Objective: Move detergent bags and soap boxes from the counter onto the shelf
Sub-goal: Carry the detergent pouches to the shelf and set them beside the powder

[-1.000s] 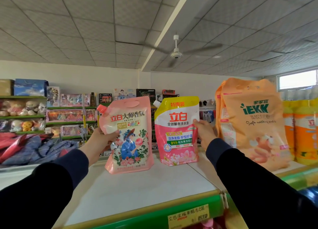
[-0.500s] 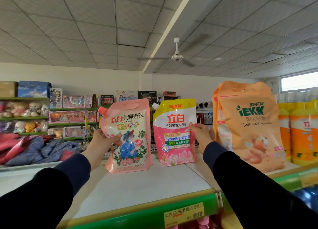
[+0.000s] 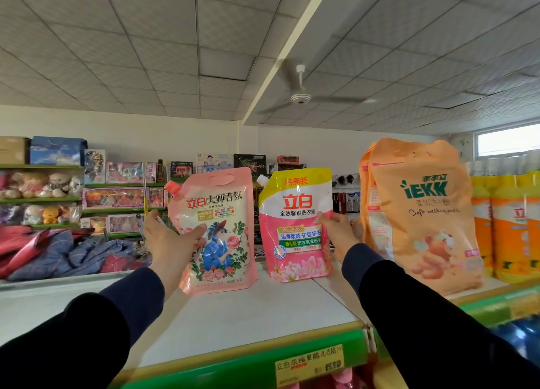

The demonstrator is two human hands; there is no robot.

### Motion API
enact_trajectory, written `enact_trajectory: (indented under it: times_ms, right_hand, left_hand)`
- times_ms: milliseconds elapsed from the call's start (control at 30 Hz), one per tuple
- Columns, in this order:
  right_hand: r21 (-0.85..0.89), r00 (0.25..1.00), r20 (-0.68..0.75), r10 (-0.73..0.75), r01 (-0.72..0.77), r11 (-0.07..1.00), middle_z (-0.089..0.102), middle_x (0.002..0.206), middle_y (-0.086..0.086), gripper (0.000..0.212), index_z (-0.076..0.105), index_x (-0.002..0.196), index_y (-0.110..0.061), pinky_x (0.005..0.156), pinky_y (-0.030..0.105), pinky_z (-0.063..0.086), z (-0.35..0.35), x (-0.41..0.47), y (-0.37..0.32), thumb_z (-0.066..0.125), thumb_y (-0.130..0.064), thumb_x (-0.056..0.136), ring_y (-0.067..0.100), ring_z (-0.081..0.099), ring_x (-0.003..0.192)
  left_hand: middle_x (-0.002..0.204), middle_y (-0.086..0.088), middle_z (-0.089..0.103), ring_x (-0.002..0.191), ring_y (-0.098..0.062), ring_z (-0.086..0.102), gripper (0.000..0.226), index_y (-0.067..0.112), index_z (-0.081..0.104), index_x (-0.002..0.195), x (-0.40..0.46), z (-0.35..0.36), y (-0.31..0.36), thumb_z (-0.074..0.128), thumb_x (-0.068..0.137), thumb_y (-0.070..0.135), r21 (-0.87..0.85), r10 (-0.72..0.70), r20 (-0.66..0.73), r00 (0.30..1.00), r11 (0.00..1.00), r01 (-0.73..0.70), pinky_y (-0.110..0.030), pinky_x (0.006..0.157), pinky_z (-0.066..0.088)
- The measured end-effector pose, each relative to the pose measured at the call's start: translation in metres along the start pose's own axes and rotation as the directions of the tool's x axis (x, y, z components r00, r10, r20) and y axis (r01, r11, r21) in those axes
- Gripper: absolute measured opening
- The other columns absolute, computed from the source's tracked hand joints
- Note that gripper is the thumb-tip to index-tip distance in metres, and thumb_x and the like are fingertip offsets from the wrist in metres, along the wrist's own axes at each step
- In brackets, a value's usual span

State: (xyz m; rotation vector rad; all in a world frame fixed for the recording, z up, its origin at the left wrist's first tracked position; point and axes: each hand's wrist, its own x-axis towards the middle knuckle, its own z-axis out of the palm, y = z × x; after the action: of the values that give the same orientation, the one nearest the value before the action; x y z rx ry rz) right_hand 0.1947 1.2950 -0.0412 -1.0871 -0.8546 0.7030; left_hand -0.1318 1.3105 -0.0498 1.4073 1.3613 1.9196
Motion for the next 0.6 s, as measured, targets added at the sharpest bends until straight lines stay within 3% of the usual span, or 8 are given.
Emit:
enact_trajectory:
  times_ms: [67,167,267,333,500,600]
  right_hand:
    - [-0.012,1.000,-0.003,0.007,-0.007,1.000,0.070,0.089,0.002,0.040,0.049,0.134,-0.015,0.029,0.013,0.041,-0.001,-0.001,0.000,0.064,-0.028,0.099,0.000,0.065,0.041]
    - [-0.041,1.000,-0.007,0.014,-0.014,0.999,0.069,0.088,-0.002,0.041,0.049,0.133,-0.017,0.028,0.014,0.040,-0.002,-0.004,0.000,0.066,-0.032,0.098,-0.002,0.064,0.042]
    - [-0.051,1.000,-0.017,0.001,-0.002,0.999,0.061,0.086,-0.005,0.047,0.049,0.136,-0.013,0.027,0.012,0.038,-0.004,-0.005,-0.001,0.068,-0.030,0.097,0.007,0.063,0.050]
    - [-0.057,1.000,-0.013,-0.002,0.002,0.998,0.053,0.085,-0.008,0.053,0.046,0.142,-0.011,0.030,0.014,0.040,-0.006,-0.004,-0.002,0.068,-0.029,0.097,0.005,0.055,0.063]
    - [-0.073,0.998,0.040,0.050,-0.047,0.996,0.055,0.090,-0.006,0.068,0.033,0.152,-0.018,0.056,0.031,0.046,-0.011,-0.002,-0.001,0.068,-0.034,0.096,0.011,0.056,0.075]
    - [-0.076,0.997,0.063,0.053,-0.049,0.996,0.059,0.102,-0.004,0.071,0.031,0.153,-0.017,0.069,0.037,0.050,-0.014,-0.004,-0.001,0.070,-0.035,0.095,0.016,0.058,0.086]
  left_hand:
    - [0.163,-0.012,0.021,0.151,-0.033,0.020,0.111,0.015,0.017,0.158,-0.011,0.004,0.009,0.090,0.075,0.024,0.035,0.061,-0.064,0.996,0.998,-0.059,-0.056,0.122,0.022]
    - [0.162,-0.005,0.021,0.151,-0.025,0.018,0.105,0.020,0.019,0.157,-0.028,0.009,0.024,0.087,0.077,0.021,0.030,0.225,-0.083,0.971,0.974,-0.223,-0.050,0.123,0.020]
    - [0.155,0.011,0.025,0.144,-0.008,0.021,0.087,0.032,0.024,0.152,-0.047,0.013,0.036,0.079,0.085,0.020,-0.026,0.451,0.019,0.892,0.892,-0.450,-0.037,0.117,0.021]
    - [0.150,0.018,0.028,0.141,-0.006,0.025,0.076,0.035,0.027,0.149,-0.060,0.019,0.043,0.072,0.090,0.019,-0.073,0.535,0.141,0.833,0.845,-0.531,-0.033,0.115,0.023]
    - [0.153,0.015,0.028,0.138,-0.004,0.027,0.069,0.032,0.029,0.150,-0.077,0.041,0.046,0.069,0.094,0.032,-0.066,0.484,0.378,0.789,0.864,-0.499,-0.030,0.111,0.025]
    - [0.140,0.022,0.028,0.131,-0.001,0.027,0.068,0.030,0.031,0.147,-0.079,0.053,0.039,0.071,0.093,0.033,-0.043,0.414,0.465,0.783,0.894,-0.447,-0.030,0.109,0.026]
